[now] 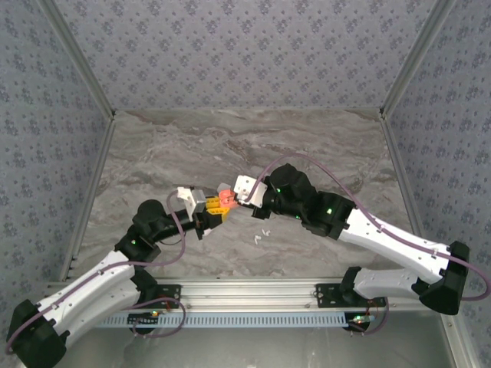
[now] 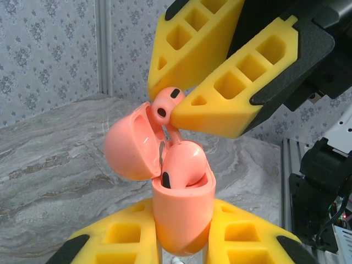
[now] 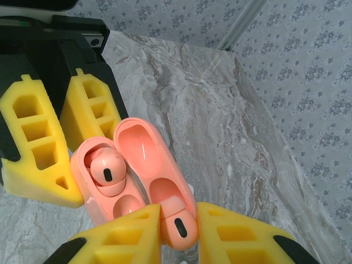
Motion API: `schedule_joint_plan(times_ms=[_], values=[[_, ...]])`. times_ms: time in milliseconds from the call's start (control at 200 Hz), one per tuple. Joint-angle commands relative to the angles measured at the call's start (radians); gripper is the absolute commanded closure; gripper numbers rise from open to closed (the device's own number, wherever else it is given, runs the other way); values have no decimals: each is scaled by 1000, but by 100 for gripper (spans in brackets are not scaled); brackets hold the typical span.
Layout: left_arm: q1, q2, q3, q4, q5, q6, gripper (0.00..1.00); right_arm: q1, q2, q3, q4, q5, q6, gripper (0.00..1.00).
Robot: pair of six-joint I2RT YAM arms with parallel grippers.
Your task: Insert the wireless bluetooth earbuds into the charging case
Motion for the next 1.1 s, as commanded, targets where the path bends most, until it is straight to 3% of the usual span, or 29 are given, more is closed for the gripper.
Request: schedule_joint_plan(times_ms=[0,715,964,1094], values=[[-7,-4,38,33,16,-15,100,7,-12,-20,12,-12,-18,77],[-8,2,35,38,17,-16,100,-13,-41,-34,-20,-164,-6,72],[-9,1,31,41,16,-14,100,-63,-65,15,-40,-226,57,56],[-8,0,30,43,18,-11,100,-145,-109,9,-24,-371,149,41]])
